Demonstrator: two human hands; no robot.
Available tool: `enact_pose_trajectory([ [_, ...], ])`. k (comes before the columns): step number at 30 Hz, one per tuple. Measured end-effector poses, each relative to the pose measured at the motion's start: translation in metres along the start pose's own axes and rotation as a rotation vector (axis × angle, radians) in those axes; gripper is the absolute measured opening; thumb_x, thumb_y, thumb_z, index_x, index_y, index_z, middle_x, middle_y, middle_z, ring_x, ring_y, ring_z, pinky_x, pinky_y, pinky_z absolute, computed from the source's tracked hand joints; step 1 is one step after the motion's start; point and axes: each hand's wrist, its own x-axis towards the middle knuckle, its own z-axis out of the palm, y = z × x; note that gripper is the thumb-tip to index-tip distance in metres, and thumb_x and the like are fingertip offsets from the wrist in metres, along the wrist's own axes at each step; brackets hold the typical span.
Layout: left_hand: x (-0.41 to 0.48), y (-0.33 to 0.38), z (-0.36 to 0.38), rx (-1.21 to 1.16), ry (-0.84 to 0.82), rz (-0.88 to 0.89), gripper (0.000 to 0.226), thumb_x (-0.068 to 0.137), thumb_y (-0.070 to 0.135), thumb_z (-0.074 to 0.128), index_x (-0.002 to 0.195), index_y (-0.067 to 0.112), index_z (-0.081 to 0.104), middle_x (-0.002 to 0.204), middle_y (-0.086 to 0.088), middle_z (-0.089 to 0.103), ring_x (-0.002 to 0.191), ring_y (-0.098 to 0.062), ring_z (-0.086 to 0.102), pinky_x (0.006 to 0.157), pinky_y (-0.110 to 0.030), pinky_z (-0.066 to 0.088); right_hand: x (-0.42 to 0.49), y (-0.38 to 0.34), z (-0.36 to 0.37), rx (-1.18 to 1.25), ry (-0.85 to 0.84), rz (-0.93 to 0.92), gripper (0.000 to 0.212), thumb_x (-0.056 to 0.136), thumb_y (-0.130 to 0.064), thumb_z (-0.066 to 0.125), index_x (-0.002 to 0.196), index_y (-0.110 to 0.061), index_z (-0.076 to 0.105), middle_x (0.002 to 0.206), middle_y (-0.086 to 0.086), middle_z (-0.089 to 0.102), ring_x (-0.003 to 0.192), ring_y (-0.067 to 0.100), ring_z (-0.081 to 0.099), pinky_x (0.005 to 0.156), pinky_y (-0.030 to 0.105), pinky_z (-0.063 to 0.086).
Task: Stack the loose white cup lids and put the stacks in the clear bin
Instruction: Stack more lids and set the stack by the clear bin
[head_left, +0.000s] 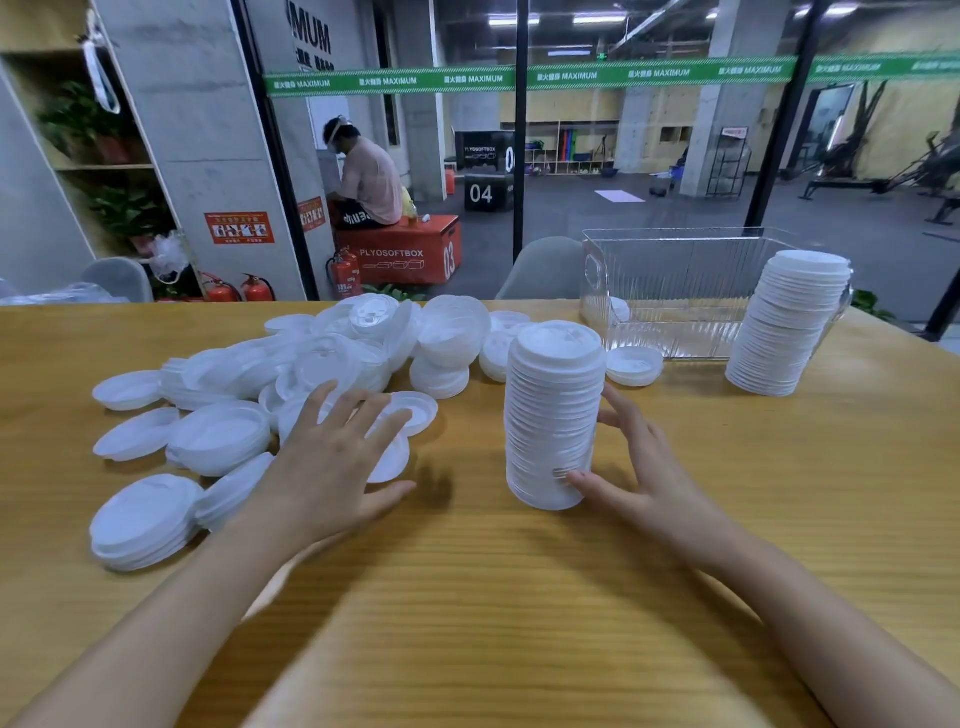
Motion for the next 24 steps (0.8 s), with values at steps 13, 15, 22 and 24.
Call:
enact_pose_trajectory([
  [13,-0.007,-0.006,0.013,0.122,-0.081,-0.067,0.060,0.086,0.052,0.038,0.126,0.015,0.061,0.120,-0.020,0.061,0.109,-0.033,0.043,0.092,-0.050,0.028,0.001,0.000,0.002,0.000,-0.002,0.021,0.089,0.078,-0.058,0.064,0.150,-0.046,0.014,0.141,-0.019,0.042,0.135,0.005,0.030,0.103,0.023,0.025],
  [15,-0.006,-0.003,0.010,0.085,-0.028,-0.055,0.057,0.086,0.053,0.039,0.127,0.017,0.057,0.121,-0.016,0.059,0.108,-0.033,0.046,0.092,-0.050,0.030,0.001,0.002,0.002,0.002,-0.005,0.016,0.088,0.080,-0.060,0.066,0.151,-0.046,0.013,0.142,-0.019,0.042,0.136,0.005,0.031,0.104,0.024,0.026],
  [22,0.026,0.025,-0.037,-0.579,0.274,-0.204,0.071,0.076,0.046,0.065,0.139,0.035,0.035,0.131,0.003,0.047,0.119,-0.009,0.044,0.101,-0.025,0.034,0.002,0.005,0.003,-0.009,-0.014,0.016,0.094,0.074,-0.072,0.057,0.152,-0.044,0.011,0.144,-0.021,0.041,0.137,0.002,0.029,0.107,0.025,0.026],
  [24,0.040,0.034,-0.054,-0.813,0.327,-0.247,0.084,0.073,0.030,0.081,0.142,0.033,0.034,0.133,0.004,0.042,0.120,0.002,0.040,0.099,-0.005,0.029,0.001,0.005,0.003,-0.009,-0.017,0.021,0.094,0.074,-0.072,0.056,0.152,-0.044,0.011,0.142,-0.020,0.043,0.136,0.001,0.029,0.106,0.022,0.026],
])
